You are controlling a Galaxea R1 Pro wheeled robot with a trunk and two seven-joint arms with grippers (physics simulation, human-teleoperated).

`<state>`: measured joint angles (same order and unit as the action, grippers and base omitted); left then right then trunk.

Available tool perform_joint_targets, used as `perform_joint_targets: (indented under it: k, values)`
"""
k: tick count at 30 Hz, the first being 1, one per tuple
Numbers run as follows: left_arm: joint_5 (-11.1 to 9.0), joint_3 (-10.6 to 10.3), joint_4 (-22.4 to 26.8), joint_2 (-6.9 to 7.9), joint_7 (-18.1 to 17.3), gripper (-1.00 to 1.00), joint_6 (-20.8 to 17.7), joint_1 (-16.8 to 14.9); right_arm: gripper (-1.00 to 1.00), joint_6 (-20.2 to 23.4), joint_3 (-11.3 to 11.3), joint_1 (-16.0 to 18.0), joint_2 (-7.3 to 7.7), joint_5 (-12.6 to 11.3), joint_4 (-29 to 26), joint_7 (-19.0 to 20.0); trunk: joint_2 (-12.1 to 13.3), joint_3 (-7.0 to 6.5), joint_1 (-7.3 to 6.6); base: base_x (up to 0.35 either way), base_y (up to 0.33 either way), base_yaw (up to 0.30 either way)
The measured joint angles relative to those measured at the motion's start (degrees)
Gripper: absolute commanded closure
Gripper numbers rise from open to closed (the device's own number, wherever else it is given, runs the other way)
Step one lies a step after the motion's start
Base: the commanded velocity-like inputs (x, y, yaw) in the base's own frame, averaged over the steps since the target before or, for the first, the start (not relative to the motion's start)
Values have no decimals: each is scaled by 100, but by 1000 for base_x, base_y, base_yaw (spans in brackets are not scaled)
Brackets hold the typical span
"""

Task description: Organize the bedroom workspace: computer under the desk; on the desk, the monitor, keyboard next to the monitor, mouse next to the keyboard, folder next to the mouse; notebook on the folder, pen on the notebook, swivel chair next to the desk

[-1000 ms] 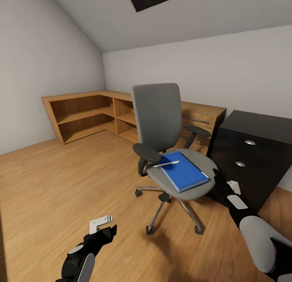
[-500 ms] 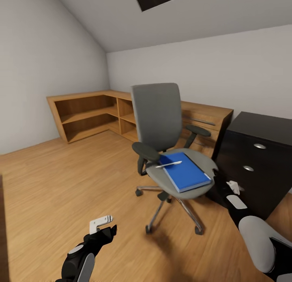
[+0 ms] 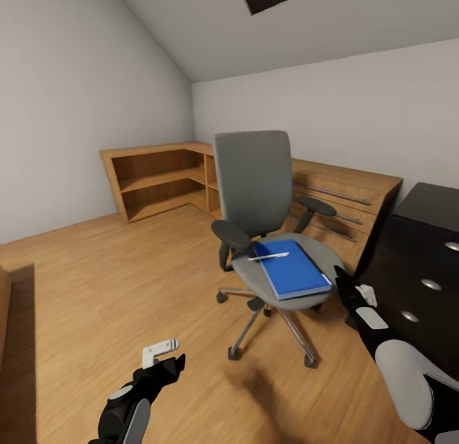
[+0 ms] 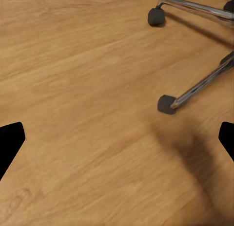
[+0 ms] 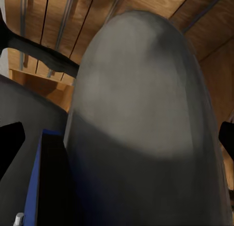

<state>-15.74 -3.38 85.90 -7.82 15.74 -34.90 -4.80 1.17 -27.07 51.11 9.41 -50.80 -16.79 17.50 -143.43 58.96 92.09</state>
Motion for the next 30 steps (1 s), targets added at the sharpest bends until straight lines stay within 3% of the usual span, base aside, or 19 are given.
perform_joint_targets:
  k: [18, 30]
  values:
    - [0, -7, -1, 0, 0, -100, 0, -1, -100, 2, 16, 0, 5, 4, 12, 3, 0, 0, -1, 247, 0, 2]
    - [0, -8, -1, 0, 0, -100, 1, -1, -100, 0, 20, 0, -1, 6, 21, 4, 0, 0, 0, 117, 8, 0]
